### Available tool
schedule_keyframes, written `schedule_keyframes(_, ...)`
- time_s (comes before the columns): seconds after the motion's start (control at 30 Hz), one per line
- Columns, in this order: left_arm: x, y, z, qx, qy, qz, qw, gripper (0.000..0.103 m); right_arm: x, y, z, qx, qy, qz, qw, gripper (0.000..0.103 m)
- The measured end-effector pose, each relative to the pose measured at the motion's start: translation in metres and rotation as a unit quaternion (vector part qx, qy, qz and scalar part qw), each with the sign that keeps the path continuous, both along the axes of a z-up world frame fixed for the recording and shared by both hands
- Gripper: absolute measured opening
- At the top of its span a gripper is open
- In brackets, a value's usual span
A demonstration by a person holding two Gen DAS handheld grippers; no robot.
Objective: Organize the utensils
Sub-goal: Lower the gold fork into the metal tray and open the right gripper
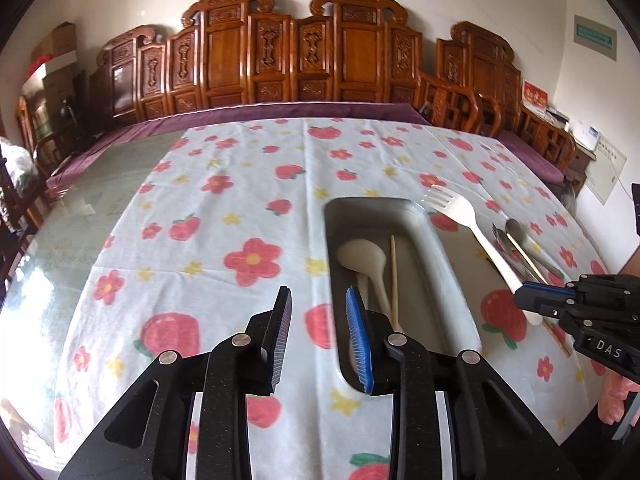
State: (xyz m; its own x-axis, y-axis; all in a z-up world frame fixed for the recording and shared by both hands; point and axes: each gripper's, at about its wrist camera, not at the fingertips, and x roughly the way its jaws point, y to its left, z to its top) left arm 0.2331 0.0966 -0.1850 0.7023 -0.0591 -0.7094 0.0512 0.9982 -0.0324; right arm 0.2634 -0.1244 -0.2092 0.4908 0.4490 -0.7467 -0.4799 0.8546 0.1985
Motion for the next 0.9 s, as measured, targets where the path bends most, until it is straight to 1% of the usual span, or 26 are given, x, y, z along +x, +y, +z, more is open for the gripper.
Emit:
schedule_keyframes(0.1, -0.001, 0.009, 0.000, 0.002, -0.004, 0.010, 0.9999, 0.027, 0.006, 0.014, -0.002, -0.002, 0.005, 0.006, 1.000, 0.006)
schedule_keyframes(0.27, -0.002, 0.022, -0.003, -0.008, -0.004, 0.022, 0.9997, 0.027, 0.018, 0.035, -0.008, -0.003, 0.025, 0.009, 1.000, 0.006)
schedule_keyframes(0.5, -0.003, 0.032, -0.004, -0.016, -0.004, 0.033, 0.9993, 0.028, 0.037, 0.060, -0.022, -0.013, 0.059, -0.007, 0.998, 0.006)
schedule_keyframes(0.73, -0.003, 0.036, -0.005, -0.019, -0.005, 0.037, 0.9991, 0.028, 0.042, 0.078, -0.031, -0.032, 0.076, -0.007, 0.997, 0.006)
schedule_keyframes(0.9, -0.004, 0.038, -0.004, -0.023, -0.006, 0.040, 0.9989, 0.028, 0.044, 0.081, -0.037, -0.029, 0.093, -0.008, 0.995, 0.008)
